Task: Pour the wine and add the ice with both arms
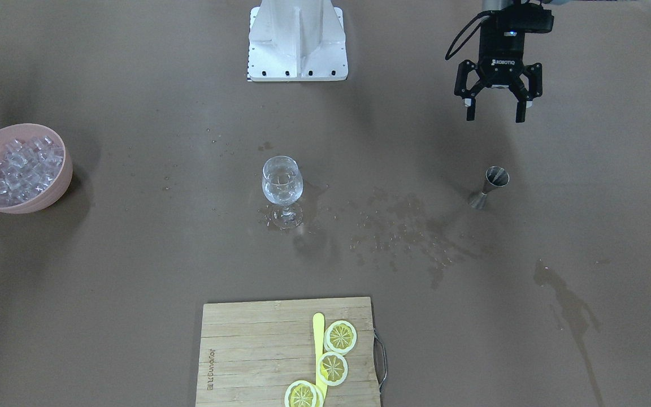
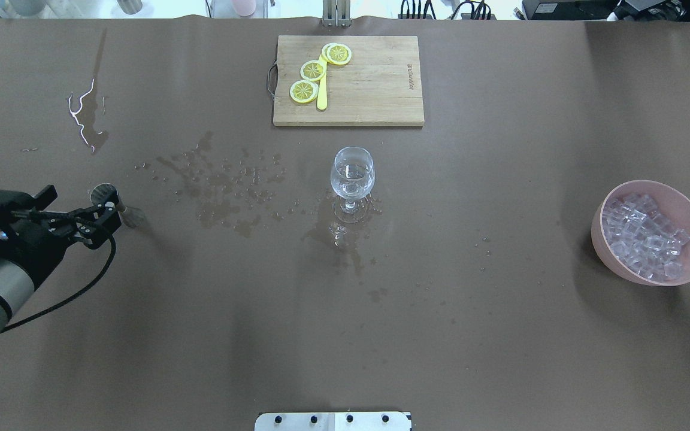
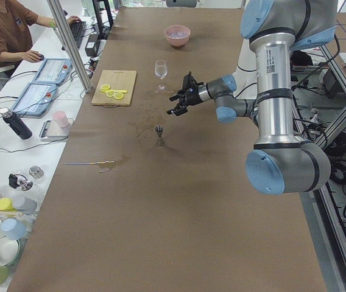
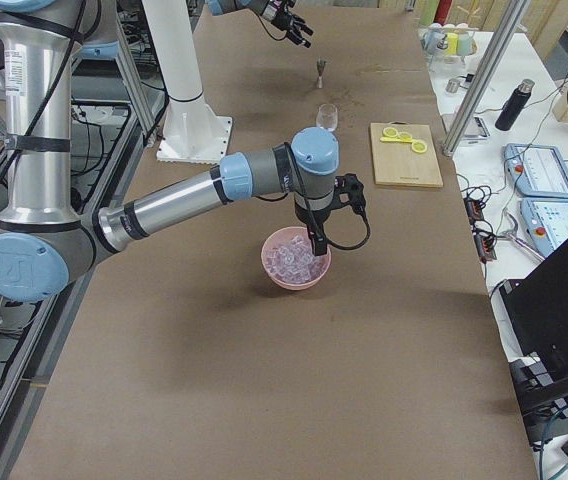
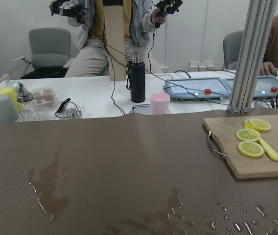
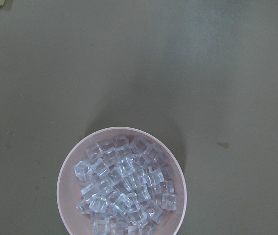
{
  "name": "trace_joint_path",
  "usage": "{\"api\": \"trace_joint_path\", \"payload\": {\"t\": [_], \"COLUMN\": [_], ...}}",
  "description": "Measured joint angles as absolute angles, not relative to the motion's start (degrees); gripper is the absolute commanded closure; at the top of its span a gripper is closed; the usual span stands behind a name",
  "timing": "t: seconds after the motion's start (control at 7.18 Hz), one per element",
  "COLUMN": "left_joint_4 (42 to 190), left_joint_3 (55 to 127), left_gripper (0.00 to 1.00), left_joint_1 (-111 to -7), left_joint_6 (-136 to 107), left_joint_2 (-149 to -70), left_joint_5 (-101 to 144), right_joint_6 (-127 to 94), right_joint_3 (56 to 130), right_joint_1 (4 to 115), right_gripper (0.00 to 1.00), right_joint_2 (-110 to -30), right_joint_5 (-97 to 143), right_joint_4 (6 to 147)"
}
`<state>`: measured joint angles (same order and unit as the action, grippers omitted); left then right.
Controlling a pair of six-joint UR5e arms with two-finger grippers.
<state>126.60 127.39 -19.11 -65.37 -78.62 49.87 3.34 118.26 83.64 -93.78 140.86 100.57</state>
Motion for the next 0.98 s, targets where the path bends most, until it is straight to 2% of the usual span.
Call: {"api": "trace_joint_path", "payload": {"t": [0.28, 0.56, 0.98], "left_joint_4": [124.4, 114.0, 102.8], "left_joint_3": [126.8, 125.0, 121.0], "left_gripper": [0.01, 0.01, 0.01], "left_joint_1": [-31.3, -46.3, -57.3], "left_joint_6": [-59.0, -48.2, -39.0], "left_joint_2": [-80.2, -86.0, -92.9], "left_joint_5": [68.2, 89.4, 107.4], "right_joint_6": [2.6, -3.2, -5.6], "right_joint_3": [118.6, 118.4, 118.1], "right_joint_1": [79.7, 74.9, 69.3], "right_gripper": [0.00, 0.00, 0.00], "right_joint_2": [-93.9, -93.5, -94.2], "right_joint_5": [137.8, 135.7, 131.7], "right_joint_4": [95.6, 94.5, 90.9]}}
